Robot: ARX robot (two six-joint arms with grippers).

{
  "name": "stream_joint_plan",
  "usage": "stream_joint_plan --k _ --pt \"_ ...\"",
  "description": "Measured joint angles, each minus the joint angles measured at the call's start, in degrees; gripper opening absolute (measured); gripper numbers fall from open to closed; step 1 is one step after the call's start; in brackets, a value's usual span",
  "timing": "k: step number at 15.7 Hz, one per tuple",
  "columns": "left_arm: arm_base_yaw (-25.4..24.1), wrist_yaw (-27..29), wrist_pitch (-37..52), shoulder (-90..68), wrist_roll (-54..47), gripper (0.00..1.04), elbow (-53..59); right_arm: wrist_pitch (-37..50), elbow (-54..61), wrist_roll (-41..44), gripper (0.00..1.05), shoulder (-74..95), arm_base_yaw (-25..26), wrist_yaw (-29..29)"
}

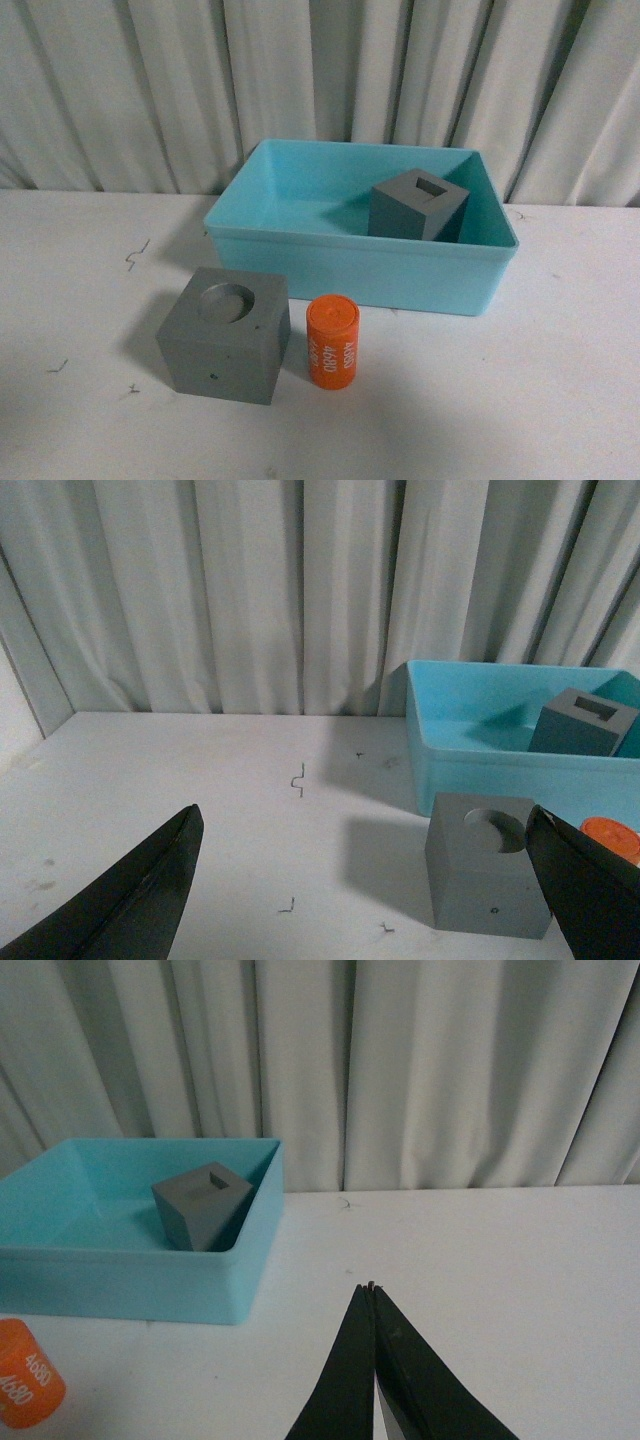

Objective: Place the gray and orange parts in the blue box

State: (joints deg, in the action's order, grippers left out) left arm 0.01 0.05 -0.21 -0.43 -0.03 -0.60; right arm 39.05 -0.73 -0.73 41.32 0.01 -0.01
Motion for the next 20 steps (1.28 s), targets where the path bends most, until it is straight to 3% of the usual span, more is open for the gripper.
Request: stream_joint_plan --k 6,18,19,20 --pt "0.00 -0.02 0.00 0.00 0.00 0.98 0.00 -17.62 0.07 0.35 0.02 -19.61 0.00 0.00" --pt "0.00 -0.02 0.00 0.00 0.00 0.98 0.00 -28.68 0.07 0.35 0.02 -31.15 0.00 0.00" --pt "0.00 -0.02 0.00 0.00 0.00 0.98 0.00 -31.36 0.02 0.33 0.02 -32.96 0.00 -0.02" --pt "0.00 0.02 -0.02 0.00 0.00 0.98 0.00 -39.60 0.04 0.37 0.02 -39.28 0.00 0.00"
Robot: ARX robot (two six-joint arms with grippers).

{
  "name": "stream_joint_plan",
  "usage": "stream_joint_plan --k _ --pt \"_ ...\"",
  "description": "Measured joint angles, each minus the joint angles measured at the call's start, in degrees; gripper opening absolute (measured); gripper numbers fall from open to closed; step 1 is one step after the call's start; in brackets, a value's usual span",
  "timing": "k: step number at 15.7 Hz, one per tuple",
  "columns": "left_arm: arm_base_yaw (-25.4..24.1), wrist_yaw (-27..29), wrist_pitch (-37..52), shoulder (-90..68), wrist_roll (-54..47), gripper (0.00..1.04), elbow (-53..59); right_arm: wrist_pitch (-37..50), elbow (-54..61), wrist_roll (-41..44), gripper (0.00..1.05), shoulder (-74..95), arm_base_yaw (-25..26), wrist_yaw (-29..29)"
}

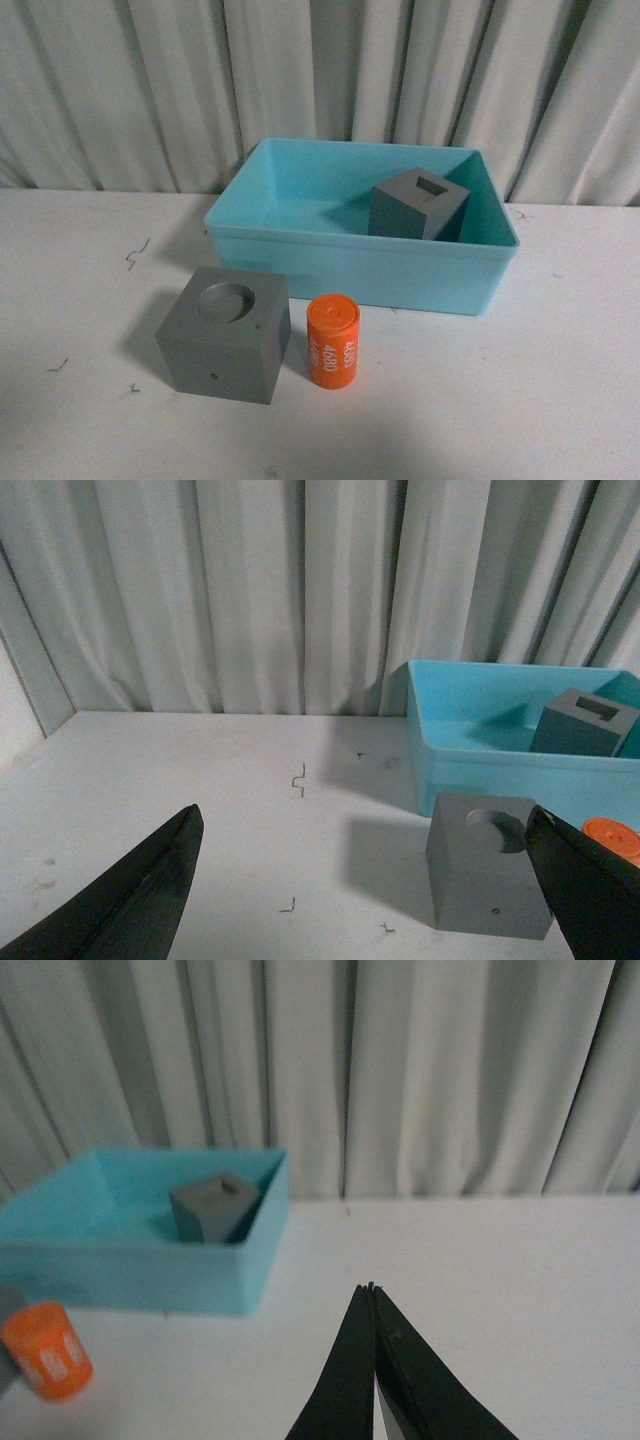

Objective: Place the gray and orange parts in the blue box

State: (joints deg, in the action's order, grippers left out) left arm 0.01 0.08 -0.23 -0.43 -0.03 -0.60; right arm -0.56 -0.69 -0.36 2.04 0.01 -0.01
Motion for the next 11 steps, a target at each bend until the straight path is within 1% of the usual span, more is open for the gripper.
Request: stream_joint_plan --k 1,2,3,4,6,11 --pt "0.00 -0.04 0.00 0.00 0.02 0.98 0.00 1.44 -0.20 0.00 0.02 -1.90 0.00 0.04" --pt "0.00 0.02 0.02 0.00 0.02 0.98 0.00 -0.11 0.00 0.00 0.02 -1.86 0.00 0.00" --pt "0.00 -0.07 0.02 0.00 0.00 0.98 0.00 0.31 0.00 0.02 0.02 -1.81 0.00 0.04" --pt "0.00 -0.09 0.02 0.00 0.00 0.98 0.00 0.33 0.00 0.04 0.10 -1.84 0.00 0.02" --pt "0.00 -0.07 0.02 0.00 0.00 0.98 0.00 0.35 0.00 0.04 0.41 -1.84 0.00 0.02" --pt "0.00 -0.04 0.02 0.00 0.00 0.98 0.00 0.35 0.00 0.02 1.00 -1.84 0.00 0.02"
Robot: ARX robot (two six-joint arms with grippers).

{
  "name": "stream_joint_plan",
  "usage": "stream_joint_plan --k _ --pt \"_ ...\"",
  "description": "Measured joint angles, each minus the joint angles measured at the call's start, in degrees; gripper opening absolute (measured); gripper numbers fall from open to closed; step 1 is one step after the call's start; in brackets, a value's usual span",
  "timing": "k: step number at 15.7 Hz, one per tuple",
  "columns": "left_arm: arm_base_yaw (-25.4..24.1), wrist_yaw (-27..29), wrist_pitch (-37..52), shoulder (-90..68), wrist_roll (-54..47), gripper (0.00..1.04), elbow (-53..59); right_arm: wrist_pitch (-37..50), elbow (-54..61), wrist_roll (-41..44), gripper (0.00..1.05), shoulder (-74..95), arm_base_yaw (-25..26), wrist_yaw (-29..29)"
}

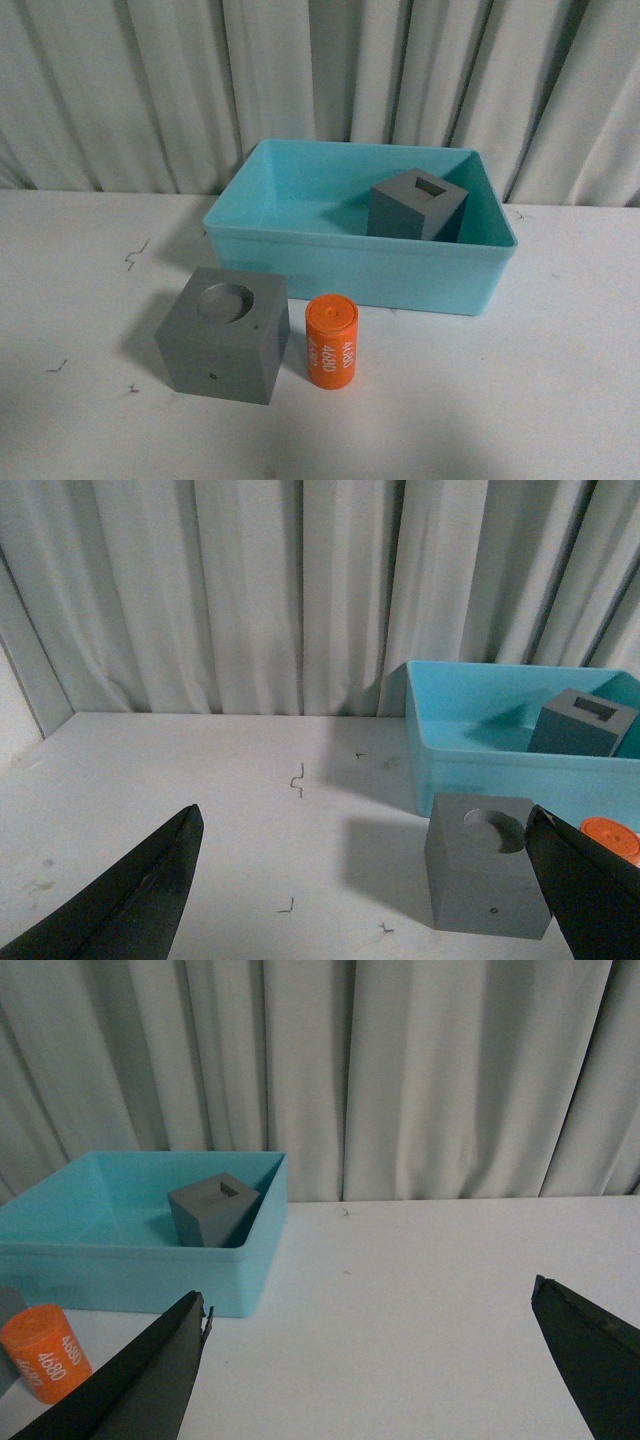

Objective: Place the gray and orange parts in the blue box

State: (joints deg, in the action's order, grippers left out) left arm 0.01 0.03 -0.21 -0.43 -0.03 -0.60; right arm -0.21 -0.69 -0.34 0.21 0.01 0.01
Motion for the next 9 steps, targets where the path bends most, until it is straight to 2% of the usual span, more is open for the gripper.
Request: stream_joint_plan --k 2,3,4,5,6,9 --pt "0.00 0.00 -0.46 -0.09 0.13 0.98 -0.04 0.00 0.00 0.02 0.98 0.00 0.00 0.00" --pt "-0.04 0.09 -16.81 -9.20 4.11 0.98 -6.93 -0.02 0.00 0.00 0.98 -0.02 0.00 -0.04" --pt "-0.04 -0.22 -24.52 -23.10 7.58 0.98 -13.92 0.07 0.00 0.02 0.98 -0.02 0.00 0.04" --pt "0.57 -0.44 -23.02 -33.57 9.11 0.98 -17.84 0.00 0.00 0.02 0.98 0.00 0.00 -0.02" --pt "4.94 -0.11 -11.34 -52.50 9.09 0.98 -25.94 0.07 0.00 0.02 0.98 -0.02 0.00 0.00" --pt "6.40 0.20 -7.85 -57.09 8.61 0.98 -28.24 0.00 0.00 0.02 0.98 -0.02 0.00 0.00"
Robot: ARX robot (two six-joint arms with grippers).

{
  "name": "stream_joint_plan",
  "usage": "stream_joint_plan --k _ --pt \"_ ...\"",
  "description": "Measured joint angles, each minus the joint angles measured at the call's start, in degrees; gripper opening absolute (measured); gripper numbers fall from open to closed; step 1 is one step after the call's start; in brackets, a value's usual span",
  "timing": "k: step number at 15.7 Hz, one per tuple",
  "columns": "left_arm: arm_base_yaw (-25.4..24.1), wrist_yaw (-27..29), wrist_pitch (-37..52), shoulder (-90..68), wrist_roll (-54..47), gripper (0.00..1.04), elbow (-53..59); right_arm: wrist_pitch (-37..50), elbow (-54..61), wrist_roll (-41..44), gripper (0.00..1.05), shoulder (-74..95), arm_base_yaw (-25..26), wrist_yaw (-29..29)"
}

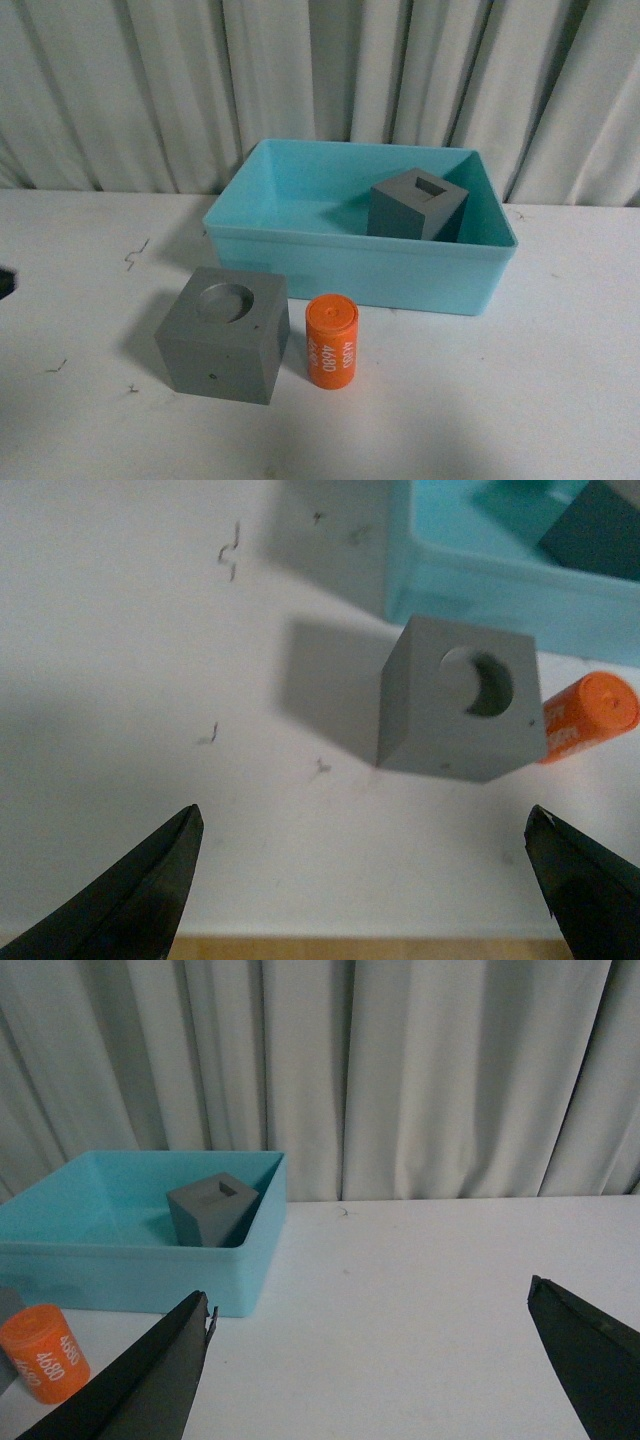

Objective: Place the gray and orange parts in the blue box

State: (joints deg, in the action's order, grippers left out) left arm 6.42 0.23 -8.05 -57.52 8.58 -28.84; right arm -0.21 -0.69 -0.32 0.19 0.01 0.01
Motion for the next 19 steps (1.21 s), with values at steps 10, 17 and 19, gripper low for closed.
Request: stream_joint_plan --k 10,17,19 --pt "5.31 1.75 17.38 -26.80 -5.62 0.98 -10.80 0.02 0.00 0.00 0.98 0.00 0.00 0.00" --pt "10.03 6.05 21.88 -43.67 -4.31 0.98 -16.33 0.02 0.00 0.00 0.98 0.00 0.00 0.00" --pt "10.05 6.14 21.94 -44.22 -4.15 0.98 -16.83 0.02 0.00 0.00 0.98 0.00 0.00 0.00"
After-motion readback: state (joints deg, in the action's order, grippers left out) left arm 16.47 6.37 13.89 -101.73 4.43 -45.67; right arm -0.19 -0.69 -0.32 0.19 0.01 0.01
